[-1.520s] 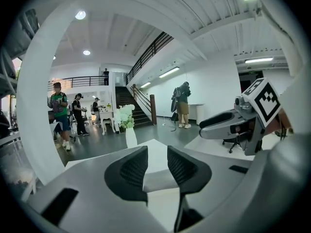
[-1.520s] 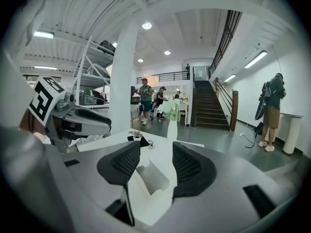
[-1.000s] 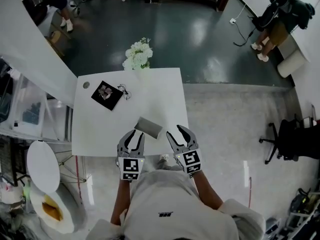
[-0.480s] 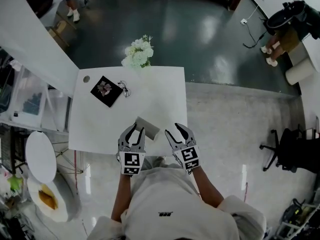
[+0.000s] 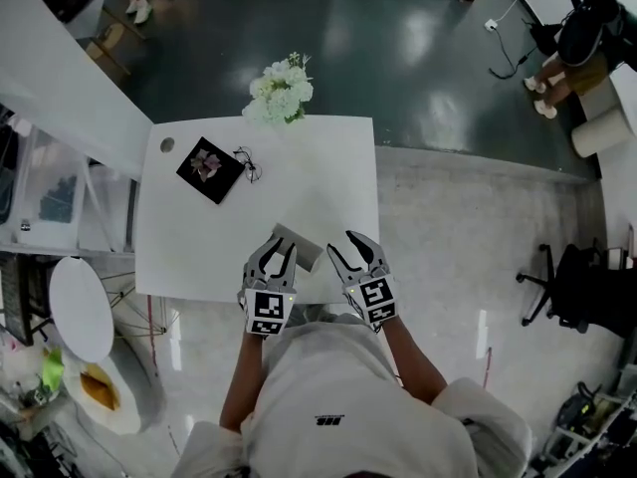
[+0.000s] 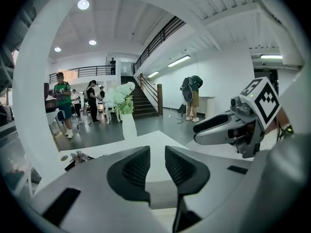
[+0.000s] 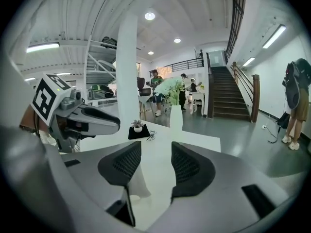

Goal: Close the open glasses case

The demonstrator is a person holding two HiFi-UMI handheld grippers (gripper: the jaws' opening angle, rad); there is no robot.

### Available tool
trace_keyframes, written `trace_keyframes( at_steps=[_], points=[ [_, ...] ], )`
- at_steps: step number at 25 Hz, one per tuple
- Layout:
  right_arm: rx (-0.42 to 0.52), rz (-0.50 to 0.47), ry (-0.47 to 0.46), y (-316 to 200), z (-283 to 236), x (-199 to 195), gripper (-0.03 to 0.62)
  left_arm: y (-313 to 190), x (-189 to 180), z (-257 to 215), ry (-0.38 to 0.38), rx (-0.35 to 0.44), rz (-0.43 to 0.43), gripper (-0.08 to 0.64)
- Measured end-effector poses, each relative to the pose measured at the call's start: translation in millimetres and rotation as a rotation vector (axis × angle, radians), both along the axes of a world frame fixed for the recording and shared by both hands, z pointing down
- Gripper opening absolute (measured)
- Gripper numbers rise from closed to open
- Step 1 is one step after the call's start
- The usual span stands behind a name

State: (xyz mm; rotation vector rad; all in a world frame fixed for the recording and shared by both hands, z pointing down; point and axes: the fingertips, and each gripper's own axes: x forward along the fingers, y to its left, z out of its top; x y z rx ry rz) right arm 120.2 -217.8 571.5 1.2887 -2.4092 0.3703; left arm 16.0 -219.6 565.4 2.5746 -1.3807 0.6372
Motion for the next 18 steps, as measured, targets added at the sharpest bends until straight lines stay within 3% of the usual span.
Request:
trace_keyframes(
  at_steps=[8, 18],
  points=[
    [-0.081, 0.029, 0.057, -13.0, 39.4, -0.1, 0.196, -13.6, -2.0, 46.5, 0.008, -0.087, 0.071, 0.104],
    [-0.165, 0.006, 0.113, -29.1, 82.9, 1.5, 0.193, -19.7, -2.1, 97.3, 0.010, -0.223, 0.046, 0.095]
  ],
)
